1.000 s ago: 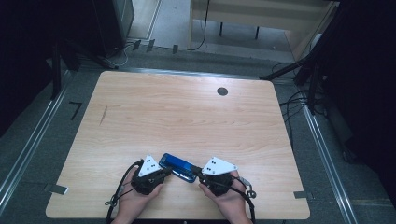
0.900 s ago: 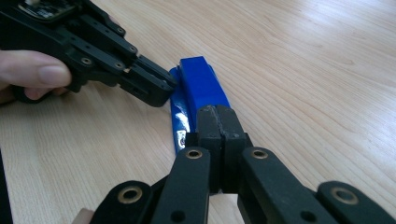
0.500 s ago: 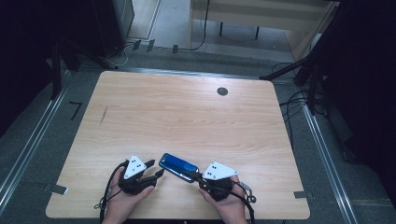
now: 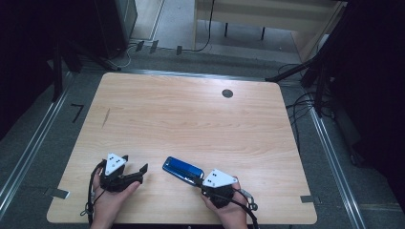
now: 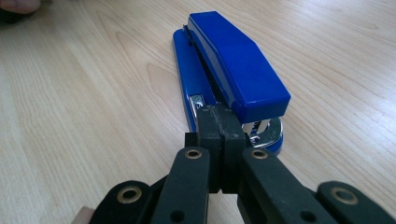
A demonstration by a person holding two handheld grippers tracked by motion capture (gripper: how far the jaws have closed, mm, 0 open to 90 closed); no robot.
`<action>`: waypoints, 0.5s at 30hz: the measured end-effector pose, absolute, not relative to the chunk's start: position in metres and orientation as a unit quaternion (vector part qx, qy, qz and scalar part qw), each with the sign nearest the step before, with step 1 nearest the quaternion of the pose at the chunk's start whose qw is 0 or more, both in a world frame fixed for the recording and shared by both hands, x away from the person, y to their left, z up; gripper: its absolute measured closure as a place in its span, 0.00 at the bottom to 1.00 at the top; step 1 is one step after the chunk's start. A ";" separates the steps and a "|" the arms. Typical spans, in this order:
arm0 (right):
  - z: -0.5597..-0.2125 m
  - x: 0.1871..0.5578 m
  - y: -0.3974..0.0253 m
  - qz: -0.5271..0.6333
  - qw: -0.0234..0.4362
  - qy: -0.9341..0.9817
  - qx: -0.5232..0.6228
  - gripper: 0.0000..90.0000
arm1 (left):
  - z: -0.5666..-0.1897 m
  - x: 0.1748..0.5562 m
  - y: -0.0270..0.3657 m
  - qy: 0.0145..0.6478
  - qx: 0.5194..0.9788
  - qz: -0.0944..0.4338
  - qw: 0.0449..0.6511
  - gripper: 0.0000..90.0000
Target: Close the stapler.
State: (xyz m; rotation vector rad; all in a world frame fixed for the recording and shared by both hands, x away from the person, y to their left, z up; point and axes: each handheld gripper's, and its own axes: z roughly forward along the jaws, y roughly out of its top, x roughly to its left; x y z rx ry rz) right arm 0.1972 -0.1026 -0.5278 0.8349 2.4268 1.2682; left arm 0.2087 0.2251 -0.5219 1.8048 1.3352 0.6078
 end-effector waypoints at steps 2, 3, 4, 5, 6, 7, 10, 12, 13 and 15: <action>-0.529 0.198 -0.102 0.439 0.140 0.838 0.291 1.00 | -0.521 0.209 0.228 0.533 0.707 0.241 0.399 0.20; -0.531 0.198 -0.101 0.431 0.149 0.840 0.293 1.00 | -0.521 0.209 0.230 0.534 0.705 0.243 0.398 0.20; -0.532 0.199 -0.102 0.430 0.156 0.840 0.293 1.00 | -0.521 0.210 0.231 0.535 0.706 0.245 0.395 0.19; -0.533 0.200 -0.104 0.434 0.150 0.837 0.298 1.00 | -0.521 0.210 0.232 0.536 0.706 0.245 0.393 0.17; -0.533 0.201 -0.105 0.437 0.144 0.835 0.303 1.00 | -0.521 0.210 0.233 0.535 0.706 0.246 0.394 0.16; -0.533 0.202 -0.105 0.439 0.143 0.833 0.305 1.00 | -0.521 0.210 0.234 0.537 0.704 0.247 0.394 0.16; -0.534 0.202 -0.105 0.440 0.144 0.831 0.308 1.00 | -0.522 0.210 0.236 0.537 0.704 0.252 0.391 0.15; -0.534 0.202 -0.105 0.439 0.149 0.831 0.307 1.00 | -0.521 0.210 0.238 0.537 0.702 0.253 0.393 0.15; -0.534 0.202 -0.105 0.439 0.149 0.832 0.306 1.00 | -0.521 0.210 0.239 0.537 0.703 0.254 0.392 0.15; -0.534 0.203 -0.105 0.440 0.149 0.832 0.304 1.00 | -0.521 0.210 0.241 0.541 0.698 0.254 0.393 0.15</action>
